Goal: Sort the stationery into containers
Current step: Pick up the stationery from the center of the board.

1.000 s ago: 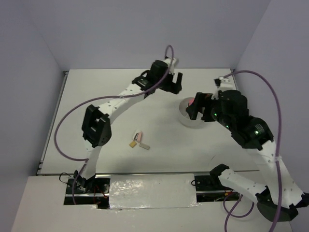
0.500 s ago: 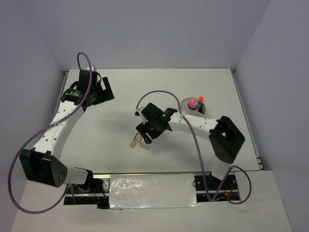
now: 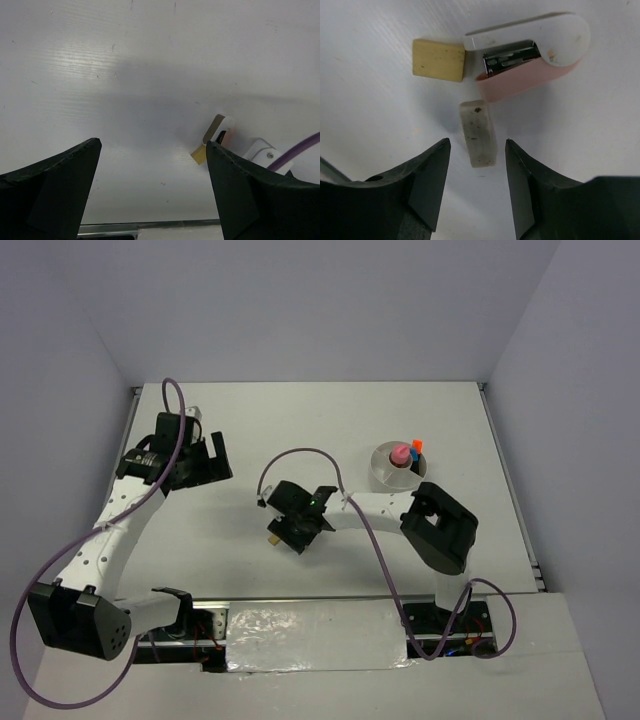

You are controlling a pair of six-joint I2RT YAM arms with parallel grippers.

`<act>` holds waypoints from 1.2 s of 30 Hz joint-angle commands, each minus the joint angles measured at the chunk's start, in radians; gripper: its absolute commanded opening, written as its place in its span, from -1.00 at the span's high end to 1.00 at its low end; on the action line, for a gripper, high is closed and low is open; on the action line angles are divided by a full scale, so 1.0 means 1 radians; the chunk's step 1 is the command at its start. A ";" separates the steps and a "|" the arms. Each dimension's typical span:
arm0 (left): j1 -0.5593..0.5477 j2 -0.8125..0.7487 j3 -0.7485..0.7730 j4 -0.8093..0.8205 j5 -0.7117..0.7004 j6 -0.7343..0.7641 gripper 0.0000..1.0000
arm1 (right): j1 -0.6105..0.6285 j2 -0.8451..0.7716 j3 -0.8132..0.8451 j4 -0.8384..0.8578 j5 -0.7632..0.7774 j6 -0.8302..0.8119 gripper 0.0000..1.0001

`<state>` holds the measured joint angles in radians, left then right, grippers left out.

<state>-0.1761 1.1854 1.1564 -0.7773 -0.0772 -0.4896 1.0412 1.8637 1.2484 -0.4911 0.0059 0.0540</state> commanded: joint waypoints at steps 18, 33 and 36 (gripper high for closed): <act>-0.078 -0.058 -0.027 0.238 0.537 -0.277 -0.99 | -0.090 -0.457 -0.251 0.263 -0.042 0.305 0.91; -0.266 0.019 -0.046 0.395 0.579 -0.426 -0.68 | -0.095 -0.656 -0.185 0.233 -0.007 0.351 0.94; -0.290 0.029 -0.049 0.392 0.574 -0.429 -0.62 | -0.101 -0.670 -0.188 0.235 0.017 0.360 0.92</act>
<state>-0.4469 1.2087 1.1076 -0.4297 0.4774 -0.8978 0.9463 1.2335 1.0157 -0.2844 -0.0166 0.3946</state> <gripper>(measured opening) 0.819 0.261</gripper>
